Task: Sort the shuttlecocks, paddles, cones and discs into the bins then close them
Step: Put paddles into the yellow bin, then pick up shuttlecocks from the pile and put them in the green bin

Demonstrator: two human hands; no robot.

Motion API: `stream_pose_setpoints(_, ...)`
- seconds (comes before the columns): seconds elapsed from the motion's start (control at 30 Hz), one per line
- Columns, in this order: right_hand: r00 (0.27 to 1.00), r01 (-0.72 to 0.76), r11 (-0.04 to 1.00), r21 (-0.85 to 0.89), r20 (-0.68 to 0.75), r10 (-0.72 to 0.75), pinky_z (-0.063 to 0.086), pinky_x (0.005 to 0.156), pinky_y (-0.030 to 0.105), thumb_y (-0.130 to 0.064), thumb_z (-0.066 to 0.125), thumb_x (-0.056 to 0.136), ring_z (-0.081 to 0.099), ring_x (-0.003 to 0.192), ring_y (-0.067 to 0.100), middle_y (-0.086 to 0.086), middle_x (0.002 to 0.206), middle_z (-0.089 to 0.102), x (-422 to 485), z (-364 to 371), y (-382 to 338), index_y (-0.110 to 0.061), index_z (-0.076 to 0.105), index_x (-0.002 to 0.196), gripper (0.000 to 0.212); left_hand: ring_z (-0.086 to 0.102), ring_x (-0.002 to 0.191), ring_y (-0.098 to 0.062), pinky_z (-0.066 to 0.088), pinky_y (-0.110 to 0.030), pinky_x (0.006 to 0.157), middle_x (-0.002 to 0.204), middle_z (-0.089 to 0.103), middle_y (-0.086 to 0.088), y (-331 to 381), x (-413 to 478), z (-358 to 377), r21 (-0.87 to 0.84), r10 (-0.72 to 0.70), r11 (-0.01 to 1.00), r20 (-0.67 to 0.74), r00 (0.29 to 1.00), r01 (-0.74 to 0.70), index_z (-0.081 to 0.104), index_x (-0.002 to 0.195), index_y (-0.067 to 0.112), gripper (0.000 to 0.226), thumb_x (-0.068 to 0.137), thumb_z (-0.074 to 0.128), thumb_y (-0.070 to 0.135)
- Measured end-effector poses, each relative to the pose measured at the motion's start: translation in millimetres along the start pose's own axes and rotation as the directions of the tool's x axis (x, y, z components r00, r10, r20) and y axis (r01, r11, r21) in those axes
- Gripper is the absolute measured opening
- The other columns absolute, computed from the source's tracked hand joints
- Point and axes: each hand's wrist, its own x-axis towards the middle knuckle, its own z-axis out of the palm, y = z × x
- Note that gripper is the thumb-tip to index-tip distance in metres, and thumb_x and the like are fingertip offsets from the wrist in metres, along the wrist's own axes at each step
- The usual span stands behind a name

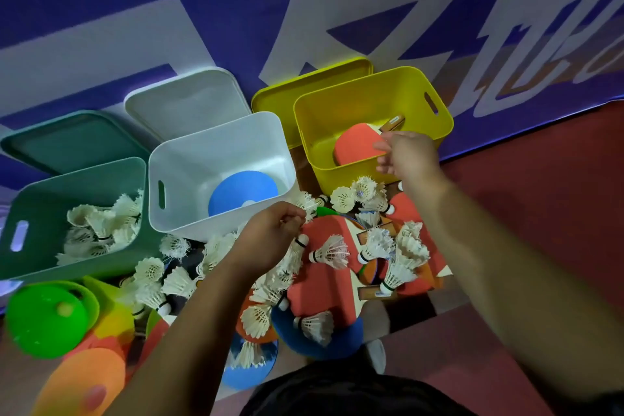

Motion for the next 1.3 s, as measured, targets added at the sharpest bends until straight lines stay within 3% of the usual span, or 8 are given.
stream_pose_setpoints(0.3,0.979,0.180,0.957,-0.228,0.140,-0.151,0.054,0.058,0.033,-0.014,0.047,0.104,0.061,0.059,0.009,0.000,0.095,0.077,-101,-9,40,-0.024,0.071,0.107,0.027,0.060,0.117,-0.033,0.045,-0.036,0.102,0.128,0.061,-0.011,-36,-22,14,0.411,0.070,0.912,-0.108,0.992,-0.020,0.071,0.124,0.019,0.034,0.091,0.068,0.011)
stream_pose_setpoints(0.47,0.951,0.246,0.886,-0.394,0.273,-0.143,0.054,0.060,0.037,-0.017,0.047,0.103,0.068,0.066,0.019,-0.004,0.094,0.077,-131,5,67,-0.033,0.072,0.101,0.030,0.060,0.116,-0.034,0.050,-0.042,0.103,0.134,0.056,-0.009,-52,-32,22,0.434,0.077,0.901,-0.110,0.991,-0.022,0.064,0.132,0.025,0.055,0.081,0.075,0.009)
stream_pose_setpoints(0.7,0.863,0.401,0.595,-0.697,0.505,0.010,0.035,0.052,0.023,-0.014,0.047,0.104,0.053,0.065,0.013,0.011,0.137,0.064,-143,26,113,-0.035,0.061,0.144,0.047,0.056,0.110,-0.033,0.050,-0.038,0.084,0.116,0.058,-0.008,-50,-36,27,0.499,0.148,0.866,-0.236,0.960,-0.011,0.067,0.115,0.021,0.023,0.092,0.067,0.019)
stream_pose_setpoints(0.77,0.852,0.422,0.537,-0.730,0.522,0.040,0.047,0.064,0.026,-0.015,0.047,0.106,0.066,0.092,0.027,0.010,0.154,0.050,-141,29,121,-0.035,0.058,0.148,0.048,0.057,0.106,-0.029,0.050,-0.037,0.075,0.113,0.058,-0.005,-49,-37,23,0.510,0.171,0.860,-0.285,0.943,-0.002,0.068,0.110,0.024,0.013,0.098,0.063,0.026)
stream_pose_setpoints(0.83,0.833,0.457,0.459,-0.762,0.547,0.079,0.050,0.102,0.035,-0.016,0.047,0.107,0.050,0.142,0.031,0.008,0.169,0.034,-138,30,127,-0.027,0.054,0.153,0.048,0.059,0.096,-0.028,0.050,-0.035,0.071,0.106,0.059,-0.002,-49,-41,17,0.448,0.180,0.894,-0.343,0.922,-0.007,0.069,0.104,0.025,0.009,0.100,0.062,0.028)
stream_pose_setpoints(0.9,0.832,0.449,0.431,-0.783,0.542,0.118,0.034,0.123,0.036,-0.015,0.047,0.107,0.030,0.158,0.026,0.010,0.173,0.027,-138,30,128,-0.017,0.051,0.156,0.049,0.060,0.089,-0.024,0.048,-0.034,0.070,0.100,0.060,0.001,-49,-47,10,0.364,0.186,0.931,-0.408,0.894,-0.028,0.070,0.100,0.025,0.007,0.099,0.063,0.027)
stream_pose_setpoints(1.1,0.884,0.426,0.477,-0.769,0.467,-0.036,0.054,0.101,0.049,-0.008,0.046,0.102,0.062,0.122,0.039,0.021,0.138,0.065,-156,35,121,0.002,0.071,0.123,0.034,0.061,0.087,-0.009,0.047,-0.029,0.075,0.100,0.063,0.008,-63,-76,-15,0.067,0.029,0.998,-0.576,0.817,0.012,0.066,0.096,0.030,0.005,0.099,0.063,0.028)
stream_pose_setpoints(1.3,0.835,0.537,0.533,-0.653,0.499,-0.230,0.056,0.091,0.035,-0.017,0.051,0.103,0.069,0.104,0.022,0.003,0.123,0.075,-187,67,103,-0.012,0.078,0.117,0.030,0.064,0.078,-0.023,0.050,-0.037,0.059,0.083,0.065,0.003,-82,-105,-45,-0.196,-0.253,0.966,-0.620,0.743,0.166,0.054,0.093,0.027,0.013,0.102,0.052,0.036)
